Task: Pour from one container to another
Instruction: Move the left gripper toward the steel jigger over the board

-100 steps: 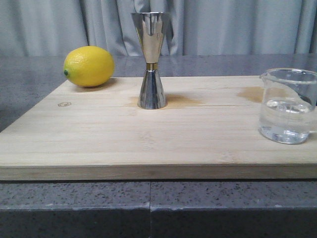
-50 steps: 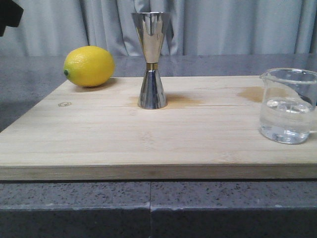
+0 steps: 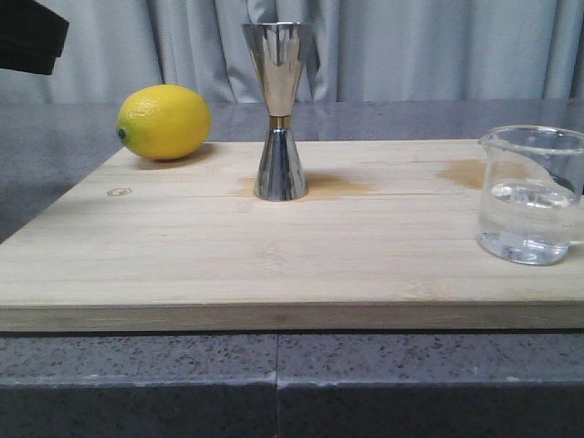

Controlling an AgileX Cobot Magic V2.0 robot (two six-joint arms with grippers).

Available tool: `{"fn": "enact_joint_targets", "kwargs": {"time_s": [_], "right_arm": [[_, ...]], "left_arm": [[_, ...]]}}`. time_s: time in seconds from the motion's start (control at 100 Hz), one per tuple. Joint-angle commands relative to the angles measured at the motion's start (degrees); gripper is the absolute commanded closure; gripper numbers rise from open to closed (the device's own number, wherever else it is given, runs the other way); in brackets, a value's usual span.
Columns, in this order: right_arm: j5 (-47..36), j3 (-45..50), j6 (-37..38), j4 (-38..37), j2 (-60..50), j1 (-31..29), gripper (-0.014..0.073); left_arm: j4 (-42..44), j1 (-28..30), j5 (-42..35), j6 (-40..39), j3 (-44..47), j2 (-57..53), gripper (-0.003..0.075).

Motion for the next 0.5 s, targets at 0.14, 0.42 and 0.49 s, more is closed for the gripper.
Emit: {"fn": "enact_joint_targets", "kwargs": {"time_s": [0.14,0.42,0.49], "right_arm": [[-3.4,-2.1,-0.6,0.1,0.3,0.0,0.0018],[-3.6,-2.1,-1.5,0.1,0.3,0.0,0.0018],[-3.7,-2.1,-1.5,0.1,0.3,0.0,0.0018]], "left_arm": [[-6.7,0.2,5.2,3.8,-1.5,1.2,0.0145],[-8.2,0.2,5.2,7.2,-1.5,2.9,0.0145],[-8.6,0.2,5.2,7.6,-1.5,3.6,0.0145]]}}
